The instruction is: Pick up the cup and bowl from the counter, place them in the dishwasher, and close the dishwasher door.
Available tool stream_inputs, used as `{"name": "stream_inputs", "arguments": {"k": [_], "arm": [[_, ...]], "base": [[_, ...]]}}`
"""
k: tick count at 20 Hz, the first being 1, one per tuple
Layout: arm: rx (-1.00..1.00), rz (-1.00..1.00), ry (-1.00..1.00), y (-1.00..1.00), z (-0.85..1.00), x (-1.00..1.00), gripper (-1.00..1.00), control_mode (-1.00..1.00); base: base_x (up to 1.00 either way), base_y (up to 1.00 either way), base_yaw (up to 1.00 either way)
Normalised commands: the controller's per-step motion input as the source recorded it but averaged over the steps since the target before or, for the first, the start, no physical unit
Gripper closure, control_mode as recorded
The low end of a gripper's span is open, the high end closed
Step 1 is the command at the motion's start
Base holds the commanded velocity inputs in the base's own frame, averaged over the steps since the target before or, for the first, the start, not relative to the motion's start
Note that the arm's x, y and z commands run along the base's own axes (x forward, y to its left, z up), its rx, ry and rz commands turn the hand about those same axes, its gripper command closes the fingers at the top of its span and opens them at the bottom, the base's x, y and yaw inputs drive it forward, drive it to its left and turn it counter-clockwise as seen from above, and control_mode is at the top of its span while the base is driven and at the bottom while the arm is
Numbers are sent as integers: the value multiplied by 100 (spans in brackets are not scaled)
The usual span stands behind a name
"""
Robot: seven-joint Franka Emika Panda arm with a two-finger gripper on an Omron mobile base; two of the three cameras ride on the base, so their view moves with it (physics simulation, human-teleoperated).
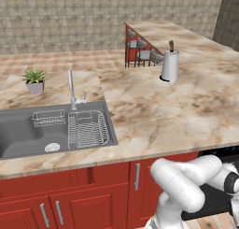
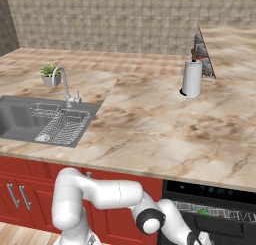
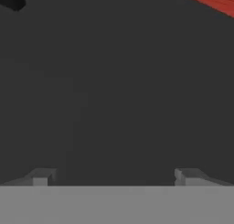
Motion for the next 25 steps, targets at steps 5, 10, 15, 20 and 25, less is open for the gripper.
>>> {"name": "stream_inputs", "arguments": {"k": [5, 10, 15, 20, 25], "arm": [[22, 0, 0, -41, 0, 65, -100, -100], [23, 0, 0, -40, 0, 64, -100, -100], [22, 0, 0, -40, 0, 69, -100, -100], [19, 0, 0, -38, -3, 62, -100, -100], [11, 0, 0, -38, -3, 68, -100, -100]], "base": [[0, 0, 0], [0, 0, 0], [0, 0, 0], [0, 0, 0], [0, 0, 0]]}}
